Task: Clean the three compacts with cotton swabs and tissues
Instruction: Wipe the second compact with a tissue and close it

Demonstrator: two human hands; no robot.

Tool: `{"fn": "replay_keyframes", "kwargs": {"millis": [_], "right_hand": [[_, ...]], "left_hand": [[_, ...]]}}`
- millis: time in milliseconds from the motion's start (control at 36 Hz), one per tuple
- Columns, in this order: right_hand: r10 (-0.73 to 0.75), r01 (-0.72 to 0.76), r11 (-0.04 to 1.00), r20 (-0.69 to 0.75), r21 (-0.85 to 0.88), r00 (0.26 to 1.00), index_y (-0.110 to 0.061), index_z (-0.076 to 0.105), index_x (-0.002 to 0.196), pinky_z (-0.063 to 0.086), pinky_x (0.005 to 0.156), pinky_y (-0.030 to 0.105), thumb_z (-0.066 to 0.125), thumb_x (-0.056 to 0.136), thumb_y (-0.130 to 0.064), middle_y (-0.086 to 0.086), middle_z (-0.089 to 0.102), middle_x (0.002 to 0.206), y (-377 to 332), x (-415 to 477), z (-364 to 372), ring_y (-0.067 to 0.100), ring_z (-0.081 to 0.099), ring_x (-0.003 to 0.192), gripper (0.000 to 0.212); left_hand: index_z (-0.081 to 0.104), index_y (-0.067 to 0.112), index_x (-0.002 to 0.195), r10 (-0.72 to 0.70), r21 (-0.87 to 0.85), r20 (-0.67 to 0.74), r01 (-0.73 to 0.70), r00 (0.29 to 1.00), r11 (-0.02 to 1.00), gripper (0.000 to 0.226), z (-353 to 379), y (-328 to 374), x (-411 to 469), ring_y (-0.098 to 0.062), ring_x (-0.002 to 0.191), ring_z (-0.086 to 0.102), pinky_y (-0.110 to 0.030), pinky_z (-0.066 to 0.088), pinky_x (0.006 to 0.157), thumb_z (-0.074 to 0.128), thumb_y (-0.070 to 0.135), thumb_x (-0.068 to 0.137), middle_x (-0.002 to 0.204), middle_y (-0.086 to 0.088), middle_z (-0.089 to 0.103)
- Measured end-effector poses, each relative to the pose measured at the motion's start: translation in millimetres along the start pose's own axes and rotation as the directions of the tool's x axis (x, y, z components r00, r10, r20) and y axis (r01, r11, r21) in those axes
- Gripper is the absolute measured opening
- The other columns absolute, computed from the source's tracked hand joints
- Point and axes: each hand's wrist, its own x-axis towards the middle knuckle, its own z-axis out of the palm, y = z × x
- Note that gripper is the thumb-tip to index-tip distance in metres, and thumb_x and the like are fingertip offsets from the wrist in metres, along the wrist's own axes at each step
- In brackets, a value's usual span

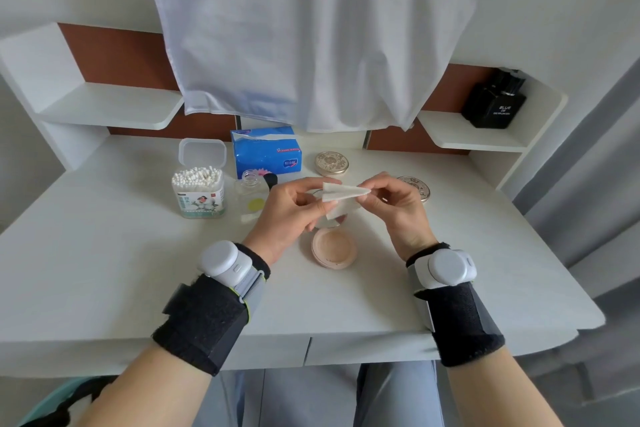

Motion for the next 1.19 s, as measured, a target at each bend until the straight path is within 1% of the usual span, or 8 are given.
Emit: {"fn": "replay_keyframes", "kwargs": {"millis": [111, 250, 333, 500, 611, 833, 1000, 1194], "right_hand": [[0.006, -0.008, 0.999, 0.052, 0.044, 0.999, -0.023, 0.076, 0.073, 0.035, 0.051, 0.017, 0.068, 0.073, -0.002, -0.001, 0.054, 0.059, -2.6, -0.4, 1.8, 0.009, 0.042, 0.053, 0.022], [-0.017, 0.016, 1.000, 0.046, 0.021, 0.999, -0.025, 0.076, 0.074, 0.039, 0.049, 0.022, 0.072, 0.071, -0.008, -0.002, 0.068, 0.065, -4.8, -2.4, 2.8, 0.012, 0.059, 0.053, 0.018], [-0.030, 0.026, 0.998, 0.066, 0.052, 0.997, -0.024, 0.076, 0.075, 0.042, 0.052, 0.021, 0.067, 0.073, 0.000, -0.002, 0.070, 0.066, -5.4, -2.4, 3.6, 0.011, 0.063, 0.056, 0.026], [-0.006, 0.004, 0.999, 0.089, 0.033, 0.996, -0.021, 0.073, 0.075, 0.047, 0.057, 0.020, 0.067, 0.076, 0.006, 0.000, 0.072, 0.070, -4.9, -2.7, 4.7, 0.012, 0.067, 0.062, 0.028], [0.013, -0.013, 1.000, 0.055, -0.001, 0.998, -0.005, 0.061, 0.077, 0.046, 0.058, 0.022, 0.064, 0.078, -0.007, -0.001, 0.071, 0.066, -4.5, -3.4, 4.6, 0.009, 0.063, 0.058, 0.004], [0.055, -0.050, 0.997, 0.079, -0.065, 0.995, -0.003, 0.056, 0.079, 0.042, 0.056, 0.023, 0.062, 0.082, -0.012, 0.000, 0.069, 0.060, -5.2, -3.4, 8.3, 0.011, 0.064, 0.055, 0.011], [0.076, -0.069, 0.994, 0.073, -0.087, 0.994, -0.002, 0.056, 0.078, 0.043, 0.056, 0.022, 0.063, 0.085, -0.003, 0.002, 0.069, 0.060, -5.1, -3.3, 7.8, 0.013, 0.064, 0.055, 0.010], [0.108, -0.102, 0.990, 0.062, -0.098, 0.992, -0.005, 0.050, 0.077, 0.044, 0.053, 0.020, 0.064, 0.083, 0.005, 0.001, 0.064, 0.055, -4.5, -3.6, 10.1, 0.013, 0.064, 0.052, 0.018]], "left_hand": [[0.072, 0.018, 0.099, 0.039, -0.052, 0.038, -0.037, 0.999, 0.998, 0.025, 1.2, 2.7, -2.6, -0.020, 0.044, 0.042, -0.022, 0.034, 0.040, 0.060, -0.001, 0.089, 0.059, -0.009, 0.061], [0.072, 0.011, 0.095, 0.063, -0.097, 0.043, -0.059, 0.997, 0.994, 0.027, 1.1, 3.1, -3.2, -0.022, 0.062, 0.064, -0.029, 0.052, 0.057, 0.062, -0.011, 0.082, 0.069, -0.010, 0.069], [0.072, 0.016, 0.097, 0.060, -0.054, 0.039, -0.058, 0.997, 0.997, 0.031, 0.2, 2.1, -2.8, -0.020, 0.072, 0.067, -0.031, 0.055, 0.066, 0.069, -0.008, 0.077, 0.078, -0.006, 0.073], [0.073, 0.016, 0.095, 0.085, -0.023, -0.013, -0.086, 0.996, 0.996, 0.023, 3.0, 2.4, -2.8, -0.013, 0.064, 0.064, -0.023, 0.053, 0.062, 0.073, 0.020, 0.072, 0.078, -0.001, 0.074], [0.073, 0.018, 0.090, 0.092, -0.016, -0.057, -0.093, 0.994, 0.996, 0.019, 3.4, 1.3, -1.9, -0.012, 0.059, 0.062, -0.022, 0.051, 0.059, 0.072, 0.025, 0.073, 0.074, -0.004, 0.073], [0.065, 0.006, 0.066, 0.096, 0.034, -0.143, -0.092, 0.985, 0.995, 0.016, 1.1, -6.1, 2.3, -0.016, 0.054, 0.061, -0.026, 0.051, 0.060, 0.075, 0.011, 0.077, 0.058, -0.001, 0.067], [0.065, 0.001, 0.065, 0.109, 0.058, -0.135, -0.102, 0.985, 0.993, 0.017, -0.2, -7.3, 2.2, -0.018, 0.056, 0.064, -0.027, 0.053, 0.059, 0.075, 0.006, 0.077, 0.061, -0.007, 0.068], [0.053, 0.002, 0.059, 0.097, 0.069, -0.104, -0.090, 0.990, 0.994, 0.027, 0.4, -5.6, 1.9, -0.013, 0.058, 0.066, -0.025, 0.056, 0.055, 0.070, -0.008, 0.078, 0.060, 0.004, 0.066]]}}
